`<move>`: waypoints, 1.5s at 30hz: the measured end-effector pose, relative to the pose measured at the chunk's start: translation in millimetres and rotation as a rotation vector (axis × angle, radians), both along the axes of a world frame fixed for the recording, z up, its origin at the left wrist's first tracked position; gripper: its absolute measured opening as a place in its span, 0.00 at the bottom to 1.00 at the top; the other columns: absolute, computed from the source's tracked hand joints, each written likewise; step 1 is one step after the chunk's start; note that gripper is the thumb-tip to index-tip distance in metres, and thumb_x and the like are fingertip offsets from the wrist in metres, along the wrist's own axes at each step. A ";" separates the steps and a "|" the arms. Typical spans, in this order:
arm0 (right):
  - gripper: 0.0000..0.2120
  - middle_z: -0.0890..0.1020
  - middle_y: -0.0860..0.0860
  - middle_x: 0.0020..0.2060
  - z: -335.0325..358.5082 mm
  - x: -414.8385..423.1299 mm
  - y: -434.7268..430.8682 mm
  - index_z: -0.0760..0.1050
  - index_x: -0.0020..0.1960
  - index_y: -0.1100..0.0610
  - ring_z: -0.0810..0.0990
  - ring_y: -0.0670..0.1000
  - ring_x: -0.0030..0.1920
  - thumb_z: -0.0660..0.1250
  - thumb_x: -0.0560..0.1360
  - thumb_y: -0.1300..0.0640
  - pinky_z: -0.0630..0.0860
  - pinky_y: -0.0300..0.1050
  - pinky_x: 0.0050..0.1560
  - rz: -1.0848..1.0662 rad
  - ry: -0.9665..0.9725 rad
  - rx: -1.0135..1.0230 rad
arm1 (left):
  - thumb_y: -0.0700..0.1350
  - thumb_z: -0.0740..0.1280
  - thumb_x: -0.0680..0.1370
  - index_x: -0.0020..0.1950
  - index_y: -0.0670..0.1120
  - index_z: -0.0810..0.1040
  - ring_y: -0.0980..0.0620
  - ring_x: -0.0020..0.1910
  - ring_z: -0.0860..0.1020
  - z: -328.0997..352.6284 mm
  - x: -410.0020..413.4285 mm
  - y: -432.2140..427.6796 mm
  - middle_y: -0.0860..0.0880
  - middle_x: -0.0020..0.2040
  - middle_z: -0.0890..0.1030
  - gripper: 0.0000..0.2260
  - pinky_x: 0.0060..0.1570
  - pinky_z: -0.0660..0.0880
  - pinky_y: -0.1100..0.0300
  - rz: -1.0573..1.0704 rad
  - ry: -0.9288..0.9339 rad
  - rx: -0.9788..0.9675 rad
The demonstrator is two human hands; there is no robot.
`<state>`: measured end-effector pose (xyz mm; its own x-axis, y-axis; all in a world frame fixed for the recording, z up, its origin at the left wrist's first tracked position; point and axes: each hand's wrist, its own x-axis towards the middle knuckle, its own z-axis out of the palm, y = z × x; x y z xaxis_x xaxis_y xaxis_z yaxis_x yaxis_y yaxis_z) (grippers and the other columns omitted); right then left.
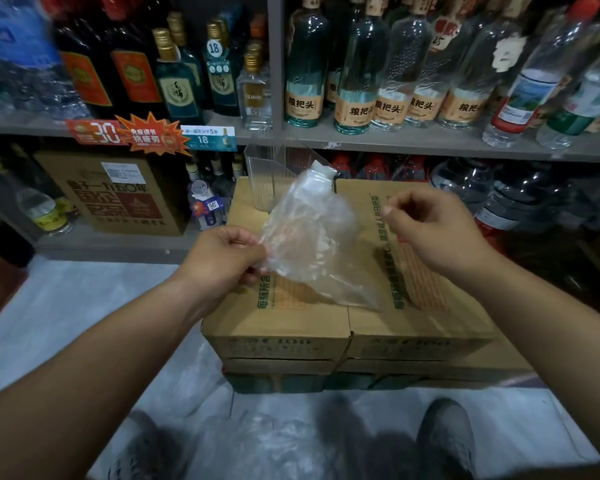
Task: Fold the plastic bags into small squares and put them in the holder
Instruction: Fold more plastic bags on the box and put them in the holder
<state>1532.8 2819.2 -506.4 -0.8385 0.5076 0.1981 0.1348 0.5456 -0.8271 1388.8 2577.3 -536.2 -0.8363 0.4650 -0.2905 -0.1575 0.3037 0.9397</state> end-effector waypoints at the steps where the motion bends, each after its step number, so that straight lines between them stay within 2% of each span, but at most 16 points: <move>1: 0.01 0.82 0.47 0.42 -2.0 6.8 0.0 0.81 0.49 0.53 0.80 0.40 0.41 0.70 0.79 0.57 0.77 0.33 0.45 0.090 -0.098 -0.025 | 0.38 0.73 0.77 0.44 0.42 0.78 0.51 0.25 0.75 -2.6 -1.6 -2.4 0.43 0.33 0.82 0.05 0.30 0.73 0.60 0.011 -0.005 -0.003; 5: 0.11 0.82 0.44 0.50 -22.1 20.5 0.5 0.79 0.54 0.41 0.80 0.39 0.49 0.72 0.77 0.56 0.74 0.34 0.52 0.343 -0.421 0.047 | 0.39 0.72 0.78 0.44 0.43 0.79 0.55 0.25 0.76 -11.3 -3.0 -9.5 0.44 0.33 0.81 0.04 0.28 0.75 0.64 0.037 -0.025 -0.037; 9: 0.16 0.80 0.40 0.54 -37.0 18.3 -7.5 0.76 0.60 0.38 0.76 0.35 0.52 0.72 0.77 0.54 0.70 0.29 0.50 0.358 -0.480 0.071 | 0.39 0.71 0.79 0.45 0.42 0.78 0.55 0.27 0.77 -14.4 -1.8 -14.3 0.42 0.35 0.81 0.04 0.27 0.76 0.67 0.031 -0.037 -0.033; 11: 0.14 0.81 0.39 0.55 -41.4 15.6 -9.6 0.78 0.61 0.41 0.76 0.37 0.56 0.72 0.78 0.53 0.71 0.34 0.56 0.353 -0.472 0.069 | 0.39 0.71 0.79 0.47 0.41 0.79 0.54 0.30 0.77 -14.7 -2.3 -16.0 0.42 0.35 0.81 0.03 0.28 0.76 0.67 0.025 -0.035 -0.037; 13: 0.08 0.83 0.39 0.50 -42.1 15.1 -10.9 0.81 0.55 0.43 0.79 0.39 0.53 0.71 0.78 0.53 0.74 0.39 0.56 0.361 -0.449 0.041 | 0.40 0.72 0.79 0.49 0.40 0.80 0.54 0.31 0.77 -15.1 -3.0 -16.9 0.43 0.35 0.81 0.03 0.28 0.76 0.67 0.029 -0.030 -0.040; 15: 0.05 0.84 0.43 0.44 -40.4 17.8 -11.4 0.83 0.51 0.46 0.81 0.41 0.46 0.69 0.80 0.55 0.76 0.40 0.49 0.348 -0.424 -0.056 | 0.40 0.71 0.79 0.50 0.40 0.80 0.55 0.30 0.78 -16.0 -4.3 -18.4 0.44 0.35 0.82 0.04 0.29 0.76 0.67 0.035 -0.023 -0.042; 18: 0.09 0.85 0.53 0.42 -35.9 24.6 -12.0 0.83 0.50 0.52 0.80 0.46 0.38 0.64 0.82 0.57 0.78 0.40 0.41 0.288 -0.371 -0.228 | 0.41 0.71 0.79 0.51 0.39 0.81 0.56 0.30 0.79 -20.1 -7.8 -22.6 0.45 0.35 0.83 0.05 0.30 0.77 0.67 0.046 -0.012 -0.059; 22: 0.12 0.85 0.53 0.41 -34.0 30.9 -10.0 0.82 0.58 0.52 0.79 0.48 0.38 0.63 0.82 0.63 0.78 0.40 0.39 0.202 -0.259 -0.471 | 0.41 0.72 0.79 0.51 0.39 0.81 0.56 0.30 0.79 -26.6 -11.1 -28.0 0.45 0.38 0.83 0.05 0.30 0.77 0.66 0.083 0.007 -0.086; 25: 0.18 0.84 0.54 0.42 -31.2 33.1 -11.3 0.79 0.64 0.54 0.81 0.50 0.40 0.68 0.76 0.64 0.80 0.41 0.39 0.180 -0.252 -0.691 | 0.41 0.71 0.79 0.51 0.40 0.81 0.55 0.32 0.80 -28.2 -10.6 -28.7 0.44 0.39 0.83 0.04 0.31 0.78 0.65 0.097 0.020 -0.088; 27: 0.19 0.84 0.55 0.42 -28.7 33.3 -12.7 0.80 0.62 0.58 0.81 0.50 0.40 0.70 0.71 0.63 0.82 0.43 0.40 0.178 -0.244 -0.844 | 0.41 0.71 0.79 0.50 0.41 0.81 0.53 0.34 0.80 -28.4 -10.0 -28.5 0.44 0.39 0.83 0.03 0.33 0.79 0.64 0.106 0.030 -0.088; 30: 0.16 0.83 0.55 0.42 -27.0 31.9 -13.5 0.80 0.60 0.60 0.82 0.50 0.40 0.69 0.74 0.55 0.82 0.43 0.42 0.151 -0.220 -1.017 | 0.40 0.71 0.79 0.49 0.41 0.80 0.51 0.36 0.79 -27.8 -8.4 -27.9 0.44 0.40 0.82 0.02 0.34 0.79 0.63 0.120 0.045 -0.091; 32: 0.11 0.83 0.54 0.40 -29.9 30.2 -10.8 0.80 0.55 0.59 0.81 0.49 0.38 0.68 0.76 0.55 0.82 0.41 0.40 0.088 -0.218 -1.045 | 0.40 0.71 0.79 0.49 0.42 0.80 0.51 0.36 0.79 -27.2 -7.3 -27.8 0.44 0.40 0.82 0.02 0.34 0.79 0.63 0.126 0.049 -0.092; 35: 0.02 0.82 0.53 0.37 -34.2 28.2 -7.9 0.81 0.48 0.59 0.81 0.48 0.36 0.70 0.75 0.63 0.82 0.41 0.38 0.007 -0.288 -0.944 | 0.40 0.71 0.79 0.50 0.41 0.80 0.51 0.36 0.80 -26.1 -6.1 -27.7 0.43 0.41 0.82 0.03 0.34 0.79 0.63 0.117 0.055 -0.101; 38: 0.04 0.83 0.57 0.34 -37.6 30.4 -4.6 0.80 0.48 0.62 0.81 0.49 0.31 0.72 0.75 0.67 0.80 0.40 0.32 -0.047 -0.417 -0.659 | 0.39 0.71 0.79 0.49 0.41 0.79 0.53 0.33 0.80 -25.2 -6.6 -29.2 0.42 0.38 0.82 0.03 0.32 0.79 0.64 0.122 0.048 -0.105; 42: 0.01 0.82 0.56 0.29 -39.6 33.9 0.1 0.80 0.46 0.63 0.78 0.48 0.27 0.72 0.76 0.66 0.78 0.41 0.30 -0.028 -0.538 -0.331 | 0.39 0.71 0.78 0.53 0.36 0.79 0.53 0.31 0.80 -23.4 -8.7 -33.8 0.41 0.36 0.82 0.07 0.35 0.80 0.61 0.082 0.012 -0.152; 45: 0.04 0.81 0.50 0.28 -42.9 32.9 3.9 0.81 0.41 0.59 0.79 0.47 0.29 0.75 0.73 0.63 0.78 0.45 0.36 0.037 -0.580 -0.100 | 0.38 0.72 0.77 0.53 0.36 0.80 0.48 0.35 0.80 -18.6 -7.8 -35.5 0.40 0.38 0.82 0.07 0.43 0.81 0.51 0.026 0.006 -0.248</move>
<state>1565.7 2823.1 -549.4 -0.8132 0.4682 -0.3457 0.5629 0.4820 -0.6715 1381.1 2541.8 -554.8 -0.8493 0.3585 -0.3876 -0.1625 0.5210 0.8379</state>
